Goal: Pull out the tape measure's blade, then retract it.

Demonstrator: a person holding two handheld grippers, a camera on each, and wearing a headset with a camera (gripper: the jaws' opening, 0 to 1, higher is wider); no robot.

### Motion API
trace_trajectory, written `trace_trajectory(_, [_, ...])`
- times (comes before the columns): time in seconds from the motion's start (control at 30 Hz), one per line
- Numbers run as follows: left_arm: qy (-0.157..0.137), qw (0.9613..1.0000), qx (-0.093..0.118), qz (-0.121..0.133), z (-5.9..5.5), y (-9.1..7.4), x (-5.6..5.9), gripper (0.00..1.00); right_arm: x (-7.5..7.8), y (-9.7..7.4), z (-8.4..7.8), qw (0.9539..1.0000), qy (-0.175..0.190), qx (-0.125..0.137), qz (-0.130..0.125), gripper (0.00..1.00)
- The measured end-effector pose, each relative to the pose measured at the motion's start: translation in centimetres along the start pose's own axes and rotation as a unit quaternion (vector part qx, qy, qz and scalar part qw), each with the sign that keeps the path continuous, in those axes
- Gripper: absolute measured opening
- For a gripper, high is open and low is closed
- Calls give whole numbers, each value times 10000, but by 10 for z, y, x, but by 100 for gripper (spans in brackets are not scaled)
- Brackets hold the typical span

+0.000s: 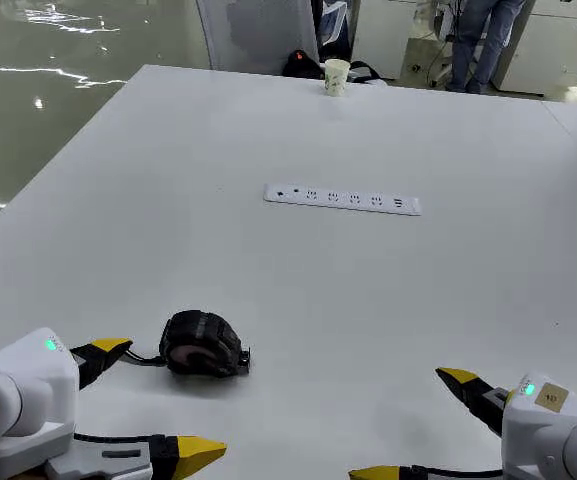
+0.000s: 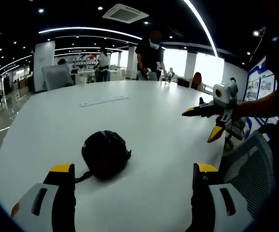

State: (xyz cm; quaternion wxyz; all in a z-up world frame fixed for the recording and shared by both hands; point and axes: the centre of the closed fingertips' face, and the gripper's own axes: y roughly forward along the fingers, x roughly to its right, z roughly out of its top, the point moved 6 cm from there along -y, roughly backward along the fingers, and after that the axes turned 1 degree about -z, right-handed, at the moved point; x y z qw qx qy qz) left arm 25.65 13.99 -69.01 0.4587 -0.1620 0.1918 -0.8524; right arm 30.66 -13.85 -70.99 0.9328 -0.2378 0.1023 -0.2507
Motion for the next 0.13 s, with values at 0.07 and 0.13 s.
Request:
trace_trajectory(0.07, [-9,10000,3,-19,0,0,0,99,0,0,0,10000,-5,0,0,99])
trace_trajectory(0.13, [7,10000,7,-12,1,-1,0,99,0,0,0,10000,2,1,1,99])
